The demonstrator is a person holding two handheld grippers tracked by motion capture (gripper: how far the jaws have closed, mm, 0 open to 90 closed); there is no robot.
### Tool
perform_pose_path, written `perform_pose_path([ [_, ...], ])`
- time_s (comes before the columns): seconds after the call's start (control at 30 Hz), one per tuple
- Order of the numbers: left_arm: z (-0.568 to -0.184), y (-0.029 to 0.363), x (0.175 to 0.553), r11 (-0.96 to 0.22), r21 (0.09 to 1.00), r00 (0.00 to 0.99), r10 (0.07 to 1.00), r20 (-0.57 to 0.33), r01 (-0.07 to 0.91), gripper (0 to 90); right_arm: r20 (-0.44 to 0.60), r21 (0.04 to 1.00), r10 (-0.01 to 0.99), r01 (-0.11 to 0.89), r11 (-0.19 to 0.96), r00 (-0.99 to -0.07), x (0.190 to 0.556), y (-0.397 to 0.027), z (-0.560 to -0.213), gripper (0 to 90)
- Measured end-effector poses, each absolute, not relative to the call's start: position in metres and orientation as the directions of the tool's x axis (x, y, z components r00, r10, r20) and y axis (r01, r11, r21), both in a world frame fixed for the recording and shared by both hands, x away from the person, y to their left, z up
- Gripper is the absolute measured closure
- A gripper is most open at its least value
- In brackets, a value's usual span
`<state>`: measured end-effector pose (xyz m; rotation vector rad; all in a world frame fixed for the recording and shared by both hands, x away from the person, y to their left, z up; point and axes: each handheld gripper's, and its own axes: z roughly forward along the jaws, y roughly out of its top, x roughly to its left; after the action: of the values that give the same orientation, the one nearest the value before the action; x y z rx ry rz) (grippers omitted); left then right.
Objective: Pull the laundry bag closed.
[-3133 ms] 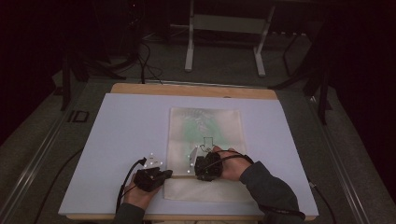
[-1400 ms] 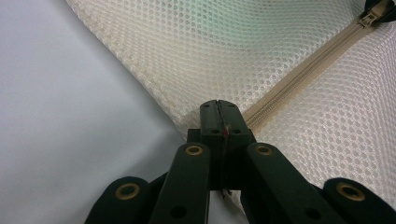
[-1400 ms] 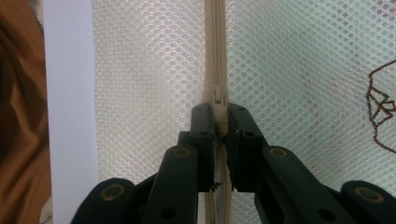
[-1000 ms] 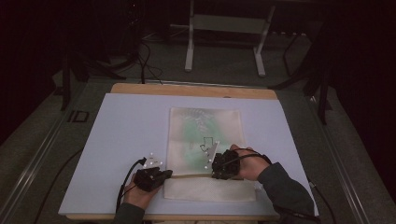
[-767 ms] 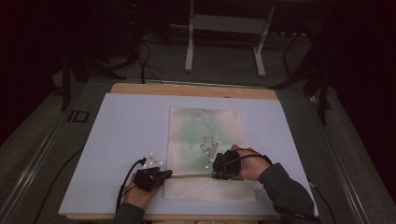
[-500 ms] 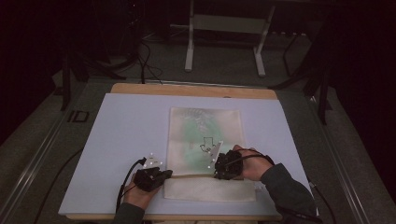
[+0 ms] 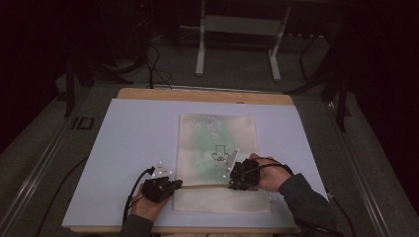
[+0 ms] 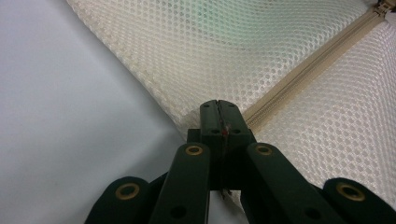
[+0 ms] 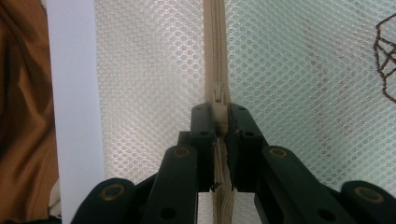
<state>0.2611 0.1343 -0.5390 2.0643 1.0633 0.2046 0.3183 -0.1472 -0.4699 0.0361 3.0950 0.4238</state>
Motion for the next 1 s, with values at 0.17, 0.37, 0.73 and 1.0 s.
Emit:
perform_pose_path([
  [0.17, -0.539, 0.134, 0.261, -0.337, 0.709, 0.635, 0.747, -0.200, 0.619, 89.5, -0.013, 0.262, 0.031, 0.027, 0.965, -0.999, 0.319, -0.151, -0.470, 82.2],
  [0.37, -0.539, 0.134, 0.261, -0.335, 0.710, 0.633, 0.748, -0.200, 0.620, 89.5, -0.010, 0.270, 0.032, 0.028, 0.963, -0.999, 0.319, -0.154, -0.469, 82.2],
  [0.73, -0.539, 0.134, 0.261, -0.330, 0.710, 0.631, 0.748, -0.206, 0.622, 89.5, -0.008, 0.272, 0.062, 0.058, 0.960, -0.998, 0.319, -0.166, -0.470, 82.2],
  [1.0, -0.539, 0.135, 0.261, -0.328, 0.710, 0.630, 0.748, -0.207, 0.623, 89.5, -0.006, 0.277, 0.067, 0.063, 0.959, -0.998, 0.320, -0.173, -0.470, 82.2],
])
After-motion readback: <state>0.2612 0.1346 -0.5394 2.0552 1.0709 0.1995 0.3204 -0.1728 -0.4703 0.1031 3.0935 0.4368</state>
